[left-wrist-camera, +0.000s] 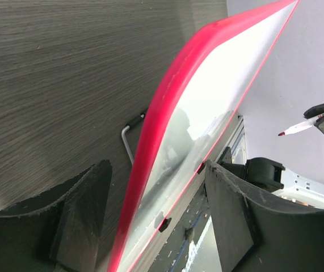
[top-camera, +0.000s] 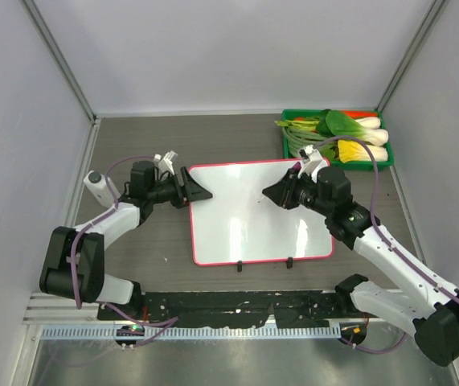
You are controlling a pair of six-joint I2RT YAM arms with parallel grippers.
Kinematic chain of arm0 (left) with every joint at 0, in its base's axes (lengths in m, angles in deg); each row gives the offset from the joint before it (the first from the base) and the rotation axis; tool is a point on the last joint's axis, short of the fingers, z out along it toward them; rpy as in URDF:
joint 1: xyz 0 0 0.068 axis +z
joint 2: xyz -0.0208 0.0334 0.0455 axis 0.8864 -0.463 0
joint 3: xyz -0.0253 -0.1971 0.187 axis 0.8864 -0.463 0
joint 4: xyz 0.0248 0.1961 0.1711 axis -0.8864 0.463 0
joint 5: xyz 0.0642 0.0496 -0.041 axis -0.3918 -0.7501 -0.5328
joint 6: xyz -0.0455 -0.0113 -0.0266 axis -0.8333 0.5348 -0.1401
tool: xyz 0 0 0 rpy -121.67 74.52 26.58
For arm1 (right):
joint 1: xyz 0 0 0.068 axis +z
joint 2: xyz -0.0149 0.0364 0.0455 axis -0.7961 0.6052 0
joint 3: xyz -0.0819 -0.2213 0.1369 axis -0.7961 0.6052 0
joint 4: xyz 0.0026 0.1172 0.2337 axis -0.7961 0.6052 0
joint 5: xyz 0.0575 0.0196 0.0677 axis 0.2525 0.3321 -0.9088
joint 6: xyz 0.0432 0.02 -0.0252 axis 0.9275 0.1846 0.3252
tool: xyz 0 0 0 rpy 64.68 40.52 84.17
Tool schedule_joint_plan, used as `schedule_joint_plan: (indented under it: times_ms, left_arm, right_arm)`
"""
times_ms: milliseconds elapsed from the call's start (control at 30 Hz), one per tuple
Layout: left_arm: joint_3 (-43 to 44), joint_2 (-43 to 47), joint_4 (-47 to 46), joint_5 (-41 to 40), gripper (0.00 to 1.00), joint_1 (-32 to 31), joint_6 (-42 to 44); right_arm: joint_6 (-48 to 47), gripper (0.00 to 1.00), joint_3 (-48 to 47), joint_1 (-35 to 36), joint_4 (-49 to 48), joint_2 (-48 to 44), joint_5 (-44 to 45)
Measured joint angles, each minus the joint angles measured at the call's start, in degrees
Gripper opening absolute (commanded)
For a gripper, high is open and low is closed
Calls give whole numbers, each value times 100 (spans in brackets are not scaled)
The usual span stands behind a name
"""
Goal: Write a sentence on the whiteboard
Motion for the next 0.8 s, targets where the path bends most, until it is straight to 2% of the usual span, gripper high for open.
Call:
schedule_joint_plan:
  times_ms: [300,800]
  left_arm:
    - [-17,-15,-136,37,61,-50,0]
    - [-96,-61,-166,26,59,-157,52]
  right_arm:
    - [85,2,-15,337,-153,177,234]
    - [79,1,-157,697,-387,313,260]
